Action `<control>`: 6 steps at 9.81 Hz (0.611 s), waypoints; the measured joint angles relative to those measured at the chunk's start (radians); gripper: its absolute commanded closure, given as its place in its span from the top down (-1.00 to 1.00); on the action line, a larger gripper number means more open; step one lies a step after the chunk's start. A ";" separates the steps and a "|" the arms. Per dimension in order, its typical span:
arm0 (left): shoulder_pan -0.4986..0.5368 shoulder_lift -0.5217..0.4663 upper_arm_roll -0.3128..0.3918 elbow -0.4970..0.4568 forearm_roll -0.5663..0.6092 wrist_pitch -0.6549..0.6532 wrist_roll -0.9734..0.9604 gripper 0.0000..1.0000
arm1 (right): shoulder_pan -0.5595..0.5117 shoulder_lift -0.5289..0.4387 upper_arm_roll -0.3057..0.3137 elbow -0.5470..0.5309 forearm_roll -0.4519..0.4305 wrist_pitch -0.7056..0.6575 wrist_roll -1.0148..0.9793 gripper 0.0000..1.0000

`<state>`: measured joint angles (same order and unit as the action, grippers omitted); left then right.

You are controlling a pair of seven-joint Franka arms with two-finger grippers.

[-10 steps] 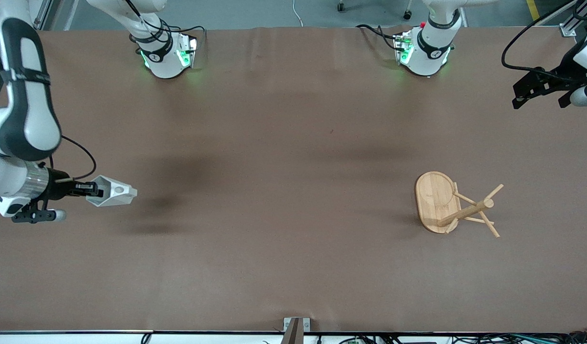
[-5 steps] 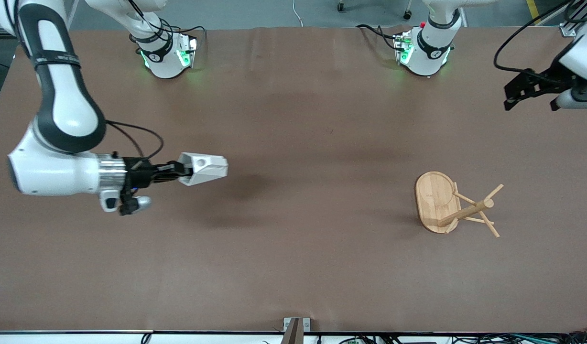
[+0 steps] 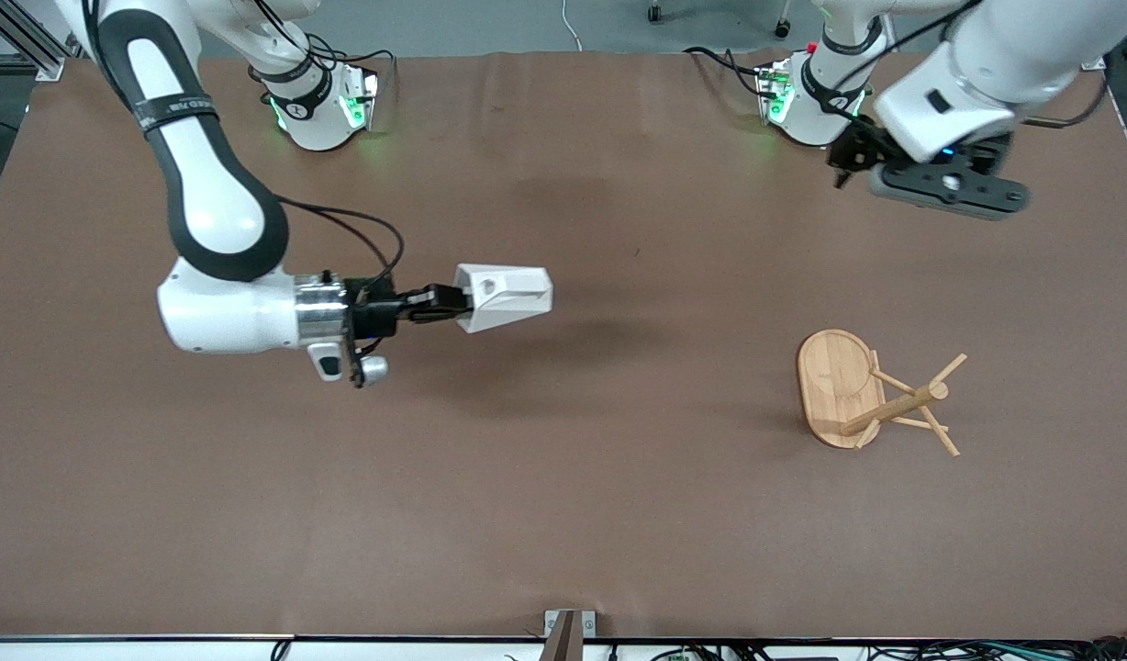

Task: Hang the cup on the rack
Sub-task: 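Lift the cup with the right gripper while the left gripper approaches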

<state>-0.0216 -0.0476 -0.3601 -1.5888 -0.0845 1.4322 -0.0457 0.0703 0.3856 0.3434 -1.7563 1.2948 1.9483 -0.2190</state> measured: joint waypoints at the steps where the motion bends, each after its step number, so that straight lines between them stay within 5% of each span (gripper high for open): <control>1: -0.003 0.000 -0.036 0.005 -0.048 -0.001 0.007 1.00 | 0.006 0.000 0.021 -0.004 0.055 0.005 0.000 -0.99; 6: -0.005 0.027 -0.204 0.021 -0.073 0.195 0.191 1.00 | 0.011 0.009 0.100 -0.010 0.126 0.062 0.000 -0.99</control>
<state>-0.0263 -0.0206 -0.5645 -1.5680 -0.1576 1.6268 0.1456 0.0809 0.3949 0.4433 -1.7659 1.4209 2.0098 -0.2191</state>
